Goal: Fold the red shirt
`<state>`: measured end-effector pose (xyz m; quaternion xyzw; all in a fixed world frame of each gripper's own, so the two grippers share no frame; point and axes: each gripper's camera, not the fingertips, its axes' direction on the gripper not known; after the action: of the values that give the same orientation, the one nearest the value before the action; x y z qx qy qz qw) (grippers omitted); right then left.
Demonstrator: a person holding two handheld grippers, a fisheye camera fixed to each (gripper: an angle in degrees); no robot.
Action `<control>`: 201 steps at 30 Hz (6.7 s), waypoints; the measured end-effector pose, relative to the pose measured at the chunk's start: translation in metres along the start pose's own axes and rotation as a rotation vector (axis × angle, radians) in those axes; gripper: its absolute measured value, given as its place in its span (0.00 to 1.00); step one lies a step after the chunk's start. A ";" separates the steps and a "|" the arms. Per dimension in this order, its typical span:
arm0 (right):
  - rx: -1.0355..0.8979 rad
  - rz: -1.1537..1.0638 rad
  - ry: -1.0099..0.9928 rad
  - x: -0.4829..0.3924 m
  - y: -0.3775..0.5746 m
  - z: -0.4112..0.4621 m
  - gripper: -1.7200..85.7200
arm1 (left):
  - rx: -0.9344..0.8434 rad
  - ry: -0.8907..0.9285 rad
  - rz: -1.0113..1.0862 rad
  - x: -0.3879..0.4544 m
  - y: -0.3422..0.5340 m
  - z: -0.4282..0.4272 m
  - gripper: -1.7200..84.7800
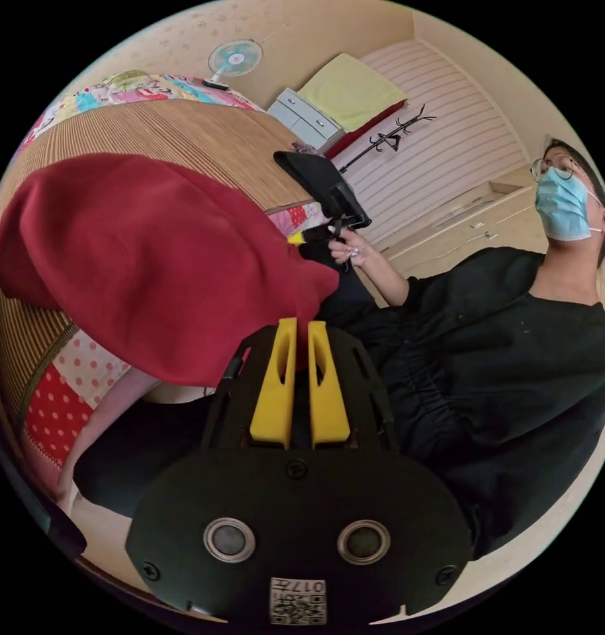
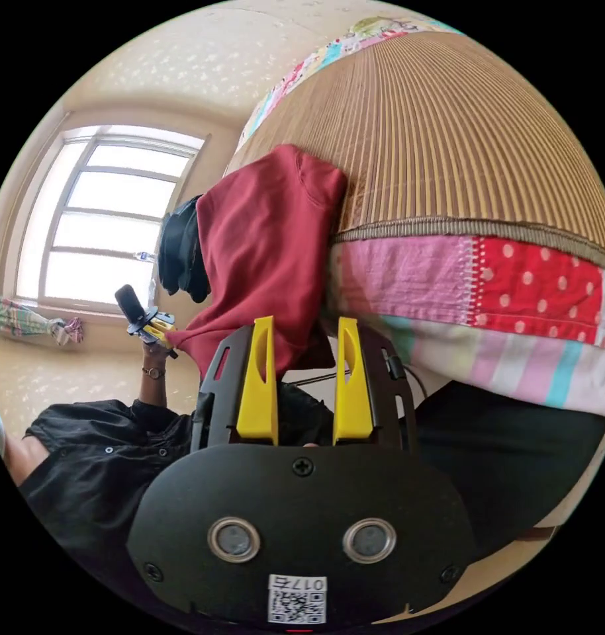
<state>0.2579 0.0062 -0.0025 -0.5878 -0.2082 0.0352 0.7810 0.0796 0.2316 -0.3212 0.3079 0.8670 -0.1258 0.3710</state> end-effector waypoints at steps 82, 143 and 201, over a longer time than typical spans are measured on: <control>0.421 -0.638 -0.144 0.097 0.079 0.019 0.05 | 0.687 0.678 0.858 -0.038 0.003 -0.374 0.07; 0.604 -0.400 -1.183 0.062 -0.128 -0.071 0.04 | 0.673 0.808 1.017 0.002 -0.117 -0.221 0.07; -0.123 -1.058 -0.933 0.028 -0.053 0.165 0.20 | 0.757 1.106 1.576 0.105 -0.051 -0.176 0.03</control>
<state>0.2124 0.1473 0.0918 -0.3744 -0.7802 -0.1125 0.4883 -0.1082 0.3170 -0.2756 0.8995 0.3725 0.0474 -0.2233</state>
